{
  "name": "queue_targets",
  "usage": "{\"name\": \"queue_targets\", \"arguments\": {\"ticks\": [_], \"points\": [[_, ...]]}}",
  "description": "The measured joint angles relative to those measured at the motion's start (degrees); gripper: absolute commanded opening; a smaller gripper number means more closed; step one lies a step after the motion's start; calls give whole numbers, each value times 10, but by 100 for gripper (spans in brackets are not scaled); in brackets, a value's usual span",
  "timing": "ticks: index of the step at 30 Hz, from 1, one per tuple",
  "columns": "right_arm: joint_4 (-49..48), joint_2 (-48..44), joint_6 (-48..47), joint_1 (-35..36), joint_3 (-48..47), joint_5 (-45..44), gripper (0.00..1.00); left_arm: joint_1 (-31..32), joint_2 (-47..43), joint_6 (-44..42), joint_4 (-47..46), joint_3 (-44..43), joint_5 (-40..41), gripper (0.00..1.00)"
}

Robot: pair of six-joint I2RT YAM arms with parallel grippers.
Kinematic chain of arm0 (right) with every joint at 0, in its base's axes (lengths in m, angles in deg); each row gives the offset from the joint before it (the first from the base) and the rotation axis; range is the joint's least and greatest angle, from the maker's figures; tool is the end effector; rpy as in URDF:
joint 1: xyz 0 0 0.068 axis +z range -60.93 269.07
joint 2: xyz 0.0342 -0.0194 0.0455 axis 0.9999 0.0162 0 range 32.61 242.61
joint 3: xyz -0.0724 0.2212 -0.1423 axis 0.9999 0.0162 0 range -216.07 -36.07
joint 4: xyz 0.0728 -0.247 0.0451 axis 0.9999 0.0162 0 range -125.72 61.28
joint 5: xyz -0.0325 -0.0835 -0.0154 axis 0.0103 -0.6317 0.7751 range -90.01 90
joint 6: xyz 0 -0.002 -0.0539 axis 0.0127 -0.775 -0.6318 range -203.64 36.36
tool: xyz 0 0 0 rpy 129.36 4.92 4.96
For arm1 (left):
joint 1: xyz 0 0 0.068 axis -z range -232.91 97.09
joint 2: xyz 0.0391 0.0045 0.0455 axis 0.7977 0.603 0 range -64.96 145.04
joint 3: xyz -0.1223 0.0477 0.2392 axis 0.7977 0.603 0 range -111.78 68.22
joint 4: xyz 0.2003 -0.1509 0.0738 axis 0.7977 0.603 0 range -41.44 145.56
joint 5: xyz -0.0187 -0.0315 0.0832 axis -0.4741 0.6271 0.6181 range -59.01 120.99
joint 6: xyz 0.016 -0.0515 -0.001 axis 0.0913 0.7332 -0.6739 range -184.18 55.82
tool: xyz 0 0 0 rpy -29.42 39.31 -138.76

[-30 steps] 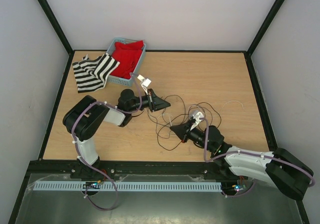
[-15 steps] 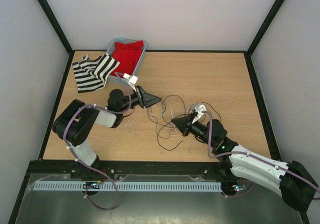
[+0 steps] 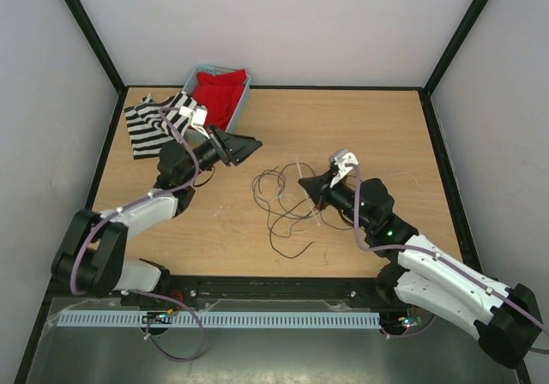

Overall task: Zip-tie the wires
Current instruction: Adjust the cable at the center of the board.

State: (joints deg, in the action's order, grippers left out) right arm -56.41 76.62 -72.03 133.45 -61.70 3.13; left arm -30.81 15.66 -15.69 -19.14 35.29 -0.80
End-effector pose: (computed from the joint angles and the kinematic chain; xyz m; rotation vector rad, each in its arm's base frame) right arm 0.1351 0.1349 0.2809 -0.4911 1.5101 0.8141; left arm 0.2562 -0.1243 0.2689 0.2188 1.3908 -1.3796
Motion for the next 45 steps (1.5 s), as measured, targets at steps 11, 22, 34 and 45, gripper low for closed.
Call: {"name": "queue_targets", "arguments": {"ticks": [11,22,34,45], "points": [[38,66,-29,-133,-103,-9,0,-27,-155,-195,351,-95,109,99],[45,70,-27,-171,-122,-6,0,17,-125,-252,474,-136,102,99],[106,14,-41,-174,-122,-20,0,217,-99,-355,650,-97,296,99],[122,3,-37,-174,-122,-16,0,319,-31,-310,683,-75,391,99]]}}
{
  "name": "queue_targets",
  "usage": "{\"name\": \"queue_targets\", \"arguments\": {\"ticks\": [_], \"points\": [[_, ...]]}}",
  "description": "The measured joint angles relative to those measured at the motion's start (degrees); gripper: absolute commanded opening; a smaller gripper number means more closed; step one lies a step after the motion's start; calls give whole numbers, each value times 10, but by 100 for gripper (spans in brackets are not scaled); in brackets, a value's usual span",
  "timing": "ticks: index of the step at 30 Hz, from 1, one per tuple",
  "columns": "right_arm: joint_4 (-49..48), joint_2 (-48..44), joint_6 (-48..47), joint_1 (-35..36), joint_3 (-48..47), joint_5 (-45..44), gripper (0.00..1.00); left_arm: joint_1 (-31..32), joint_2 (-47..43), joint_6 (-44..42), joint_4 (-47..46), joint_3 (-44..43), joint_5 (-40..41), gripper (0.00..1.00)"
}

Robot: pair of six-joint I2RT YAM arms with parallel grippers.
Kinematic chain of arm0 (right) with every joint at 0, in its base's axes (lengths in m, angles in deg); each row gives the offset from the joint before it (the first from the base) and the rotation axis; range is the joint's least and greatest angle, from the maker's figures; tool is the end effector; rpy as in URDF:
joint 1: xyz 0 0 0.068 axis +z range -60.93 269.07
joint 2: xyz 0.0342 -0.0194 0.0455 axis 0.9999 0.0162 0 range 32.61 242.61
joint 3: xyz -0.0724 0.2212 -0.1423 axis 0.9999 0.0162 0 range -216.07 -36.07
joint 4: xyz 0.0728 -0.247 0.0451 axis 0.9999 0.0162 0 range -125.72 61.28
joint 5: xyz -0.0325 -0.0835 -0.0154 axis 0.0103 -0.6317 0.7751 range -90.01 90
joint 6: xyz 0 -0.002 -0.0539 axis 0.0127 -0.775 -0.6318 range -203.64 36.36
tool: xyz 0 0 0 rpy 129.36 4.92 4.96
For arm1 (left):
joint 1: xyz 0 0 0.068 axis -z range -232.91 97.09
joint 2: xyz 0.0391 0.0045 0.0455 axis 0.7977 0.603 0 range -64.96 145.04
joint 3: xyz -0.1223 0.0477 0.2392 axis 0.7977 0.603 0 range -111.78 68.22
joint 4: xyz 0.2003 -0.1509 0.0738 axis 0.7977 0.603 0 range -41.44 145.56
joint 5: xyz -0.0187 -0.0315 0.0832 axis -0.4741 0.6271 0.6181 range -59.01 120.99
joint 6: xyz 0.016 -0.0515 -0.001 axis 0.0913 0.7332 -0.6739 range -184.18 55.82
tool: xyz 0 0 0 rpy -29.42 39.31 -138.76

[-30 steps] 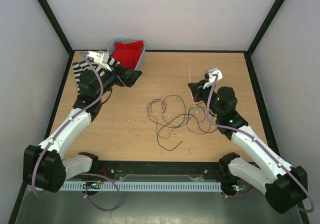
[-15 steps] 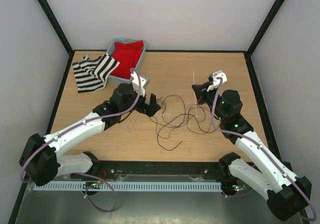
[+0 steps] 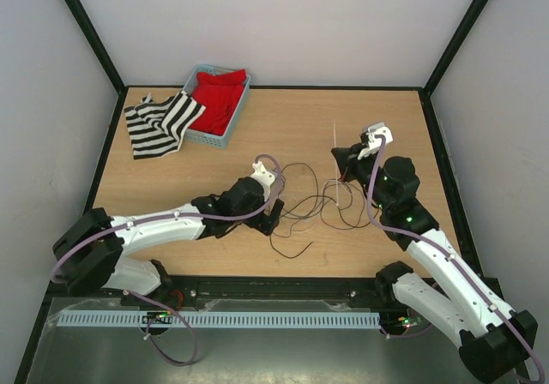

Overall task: Zip-tie the wires
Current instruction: Adjust the cable at the center of the board.

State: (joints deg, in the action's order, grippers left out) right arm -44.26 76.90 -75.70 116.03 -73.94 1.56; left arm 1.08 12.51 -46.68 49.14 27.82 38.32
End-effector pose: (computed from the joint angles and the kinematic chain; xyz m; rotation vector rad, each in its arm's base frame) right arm 0.1695 0.0873 0.3340 -0.2786 1.5303 0.5042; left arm 0.1688 -0.2245 0.2047 0.6444 2.1832 -0.5351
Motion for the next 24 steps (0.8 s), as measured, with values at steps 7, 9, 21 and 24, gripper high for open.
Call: {"name": "queue_targets", "arguments": {"ticks": [7,9,21,24], "points": [[3,-12,3,0,0,5,0,1,40,23,14,0,43,99],[3,-12,4,0,0,5,0,2,51,25,17,0,47,99],[4,-12,7,0,0,5,0,7,92,27,24,-19,43,99],[4,-12,8,0,0,5,0,7,93,26,26,-20,41,99]]}}
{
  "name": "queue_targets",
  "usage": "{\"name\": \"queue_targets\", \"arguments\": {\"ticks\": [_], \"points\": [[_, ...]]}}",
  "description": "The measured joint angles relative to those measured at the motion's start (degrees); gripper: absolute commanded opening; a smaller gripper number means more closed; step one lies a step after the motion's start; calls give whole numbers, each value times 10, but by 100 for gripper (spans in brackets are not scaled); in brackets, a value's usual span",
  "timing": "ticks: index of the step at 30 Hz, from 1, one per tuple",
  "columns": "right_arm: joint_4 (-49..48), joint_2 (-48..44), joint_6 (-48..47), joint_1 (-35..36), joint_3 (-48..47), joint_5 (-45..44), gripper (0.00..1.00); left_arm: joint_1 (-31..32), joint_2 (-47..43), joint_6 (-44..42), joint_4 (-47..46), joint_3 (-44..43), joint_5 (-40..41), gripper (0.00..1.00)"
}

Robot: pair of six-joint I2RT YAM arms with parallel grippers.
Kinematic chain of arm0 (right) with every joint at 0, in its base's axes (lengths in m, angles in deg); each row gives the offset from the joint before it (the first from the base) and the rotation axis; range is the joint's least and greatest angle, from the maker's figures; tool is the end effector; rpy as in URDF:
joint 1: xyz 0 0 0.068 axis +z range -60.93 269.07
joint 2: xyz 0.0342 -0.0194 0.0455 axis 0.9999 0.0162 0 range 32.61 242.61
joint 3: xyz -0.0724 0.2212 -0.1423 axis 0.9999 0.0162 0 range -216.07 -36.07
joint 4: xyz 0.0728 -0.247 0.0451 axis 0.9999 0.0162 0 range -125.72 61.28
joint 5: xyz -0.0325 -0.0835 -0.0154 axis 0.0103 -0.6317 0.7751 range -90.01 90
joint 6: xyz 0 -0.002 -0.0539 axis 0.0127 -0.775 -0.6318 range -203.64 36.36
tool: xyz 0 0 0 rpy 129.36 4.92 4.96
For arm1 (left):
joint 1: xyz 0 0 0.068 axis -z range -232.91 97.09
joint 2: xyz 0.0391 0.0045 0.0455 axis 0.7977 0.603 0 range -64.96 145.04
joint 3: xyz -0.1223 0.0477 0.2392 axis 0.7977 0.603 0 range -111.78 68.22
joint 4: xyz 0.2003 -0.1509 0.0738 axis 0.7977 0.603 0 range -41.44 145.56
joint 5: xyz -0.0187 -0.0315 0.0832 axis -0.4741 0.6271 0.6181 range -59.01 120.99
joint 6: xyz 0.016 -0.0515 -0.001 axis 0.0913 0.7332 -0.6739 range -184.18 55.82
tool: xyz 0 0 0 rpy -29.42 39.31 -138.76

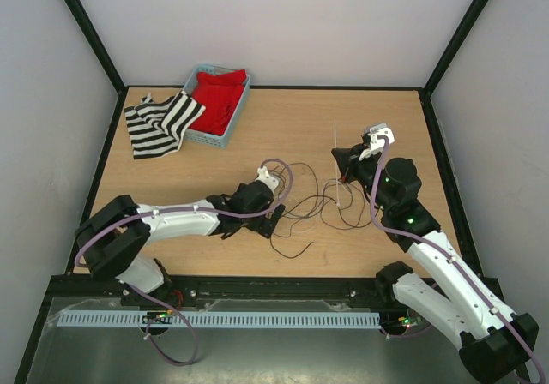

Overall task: Zip-tie the wires
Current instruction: Adjust the cable at the center of the board.

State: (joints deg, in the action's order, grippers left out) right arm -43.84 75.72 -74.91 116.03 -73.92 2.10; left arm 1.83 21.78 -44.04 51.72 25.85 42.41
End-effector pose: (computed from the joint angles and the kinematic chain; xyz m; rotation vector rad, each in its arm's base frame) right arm 0.1653 0.0855 0.3366 -0.2739 1.5195 0.5243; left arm 0.1764 -0.2372 0.1684 0.6276 2.3296 -0.3782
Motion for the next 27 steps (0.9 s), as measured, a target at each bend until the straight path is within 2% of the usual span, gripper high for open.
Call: {"name": "queue_targets", "arguments": {"ticks": [10,16,27], "points": [[0,1,0,0,1,-2,0,0,67,2,94,-74,26,99],[0,2,0,0,1,-4,0,-9,61,16,115,-73,42,99],[1,16,0,0,2,-3,0,-111,35,-1,133,-52,49,99]]}}
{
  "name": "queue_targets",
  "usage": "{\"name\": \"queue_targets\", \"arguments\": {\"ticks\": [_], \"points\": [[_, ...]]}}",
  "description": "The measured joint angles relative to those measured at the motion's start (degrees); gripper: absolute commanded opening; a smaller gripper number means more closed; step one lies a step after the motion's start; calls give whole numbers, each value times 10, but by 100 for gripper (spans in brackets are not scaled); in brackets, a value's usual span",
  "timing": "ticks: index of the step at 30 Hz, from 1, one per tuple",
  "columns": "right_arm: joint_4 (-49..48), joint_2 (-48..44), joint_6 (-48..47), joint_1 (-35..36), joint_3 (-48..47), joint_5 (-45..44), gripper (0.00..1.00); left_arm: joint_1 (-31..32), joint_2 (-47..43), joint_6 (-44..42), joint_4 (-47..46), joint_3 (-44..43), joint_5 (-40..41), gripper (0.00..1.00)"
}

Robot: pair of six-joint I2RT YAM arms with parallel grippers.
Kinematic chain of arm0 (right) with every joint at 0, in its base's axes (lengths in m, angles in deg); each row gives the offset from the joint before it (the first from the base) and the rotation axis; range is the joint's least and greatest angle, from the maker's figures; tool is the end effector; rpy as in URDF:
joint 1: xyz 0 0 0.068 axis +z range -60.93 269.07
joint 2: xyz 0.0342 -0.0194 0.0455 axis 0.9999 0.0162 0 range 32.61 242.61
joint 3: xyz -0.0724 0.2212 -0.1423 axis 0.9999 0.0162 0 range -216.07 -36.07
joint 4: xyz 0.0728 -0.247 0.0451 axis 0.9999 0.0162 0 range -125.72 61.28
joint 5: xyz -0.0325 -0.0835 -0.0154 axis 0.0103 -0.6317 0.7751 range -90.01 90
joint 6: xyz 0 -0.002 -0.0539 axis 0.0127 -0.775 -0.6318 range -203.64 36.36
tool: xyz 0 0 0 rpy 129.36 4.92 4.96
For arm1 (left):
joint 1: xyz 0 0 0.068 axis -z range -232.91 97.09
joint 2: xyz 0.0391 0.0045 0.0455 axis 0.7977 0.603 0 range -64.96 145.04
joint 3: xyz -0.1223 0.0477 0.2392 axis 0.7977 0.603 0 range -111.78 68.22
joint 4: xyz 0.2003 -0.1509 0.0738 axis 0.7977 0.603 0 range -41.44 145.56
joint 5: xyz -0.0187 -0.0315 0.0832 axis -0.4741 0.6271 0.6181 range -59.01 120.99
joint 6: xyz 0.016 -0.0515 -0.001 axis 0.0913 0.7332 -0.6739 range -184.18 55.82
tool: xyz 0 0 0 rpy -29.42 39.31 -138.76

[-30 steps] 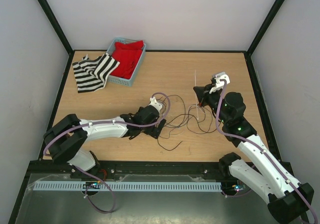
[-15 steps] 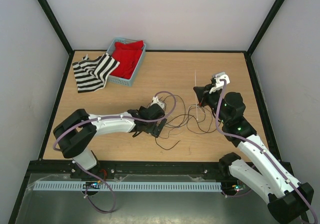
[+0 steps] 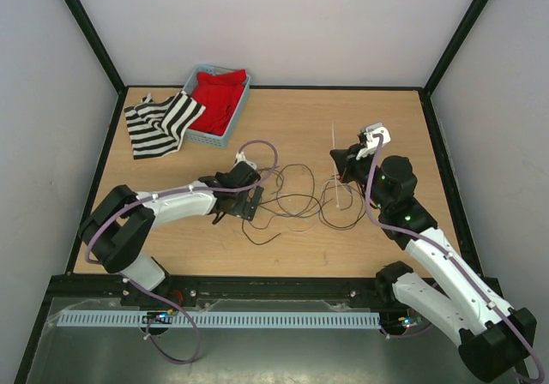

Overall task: Zip-tie the wires
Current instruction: Adjust the cable at the center of the board.

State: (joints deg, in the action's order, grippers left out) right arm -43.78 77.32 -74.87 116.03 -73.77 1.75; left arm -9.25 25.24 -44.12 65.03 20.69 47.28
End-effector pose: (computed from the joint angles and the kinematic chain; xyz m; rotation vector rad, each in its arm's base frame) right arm 0.1710 0.0882 0.3308 -0.2732 1.5516 0.5152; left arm 0.2219 -0.1979 0.1628 0.4211 2.5049 -0.0613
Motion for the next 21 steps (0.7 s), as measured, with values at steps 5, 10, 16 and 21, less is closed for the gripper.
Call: {"name": "queue_targets", "arguments": {"ticks": [5,10,16,21], "points": [[-2,8,1,0,10,7,0,-35,1,-35,0,-4,1,99],[-3,23,7,0,20,23,0,-51,7,-61,-6,-11,-7,99],[-34,44,22,0,36,45,0,-51,2,-77,-18,-9,-47,99],[-93,90,32,0,42,50,0,-51,-41,-83,-18,-8,-70,99]]}}
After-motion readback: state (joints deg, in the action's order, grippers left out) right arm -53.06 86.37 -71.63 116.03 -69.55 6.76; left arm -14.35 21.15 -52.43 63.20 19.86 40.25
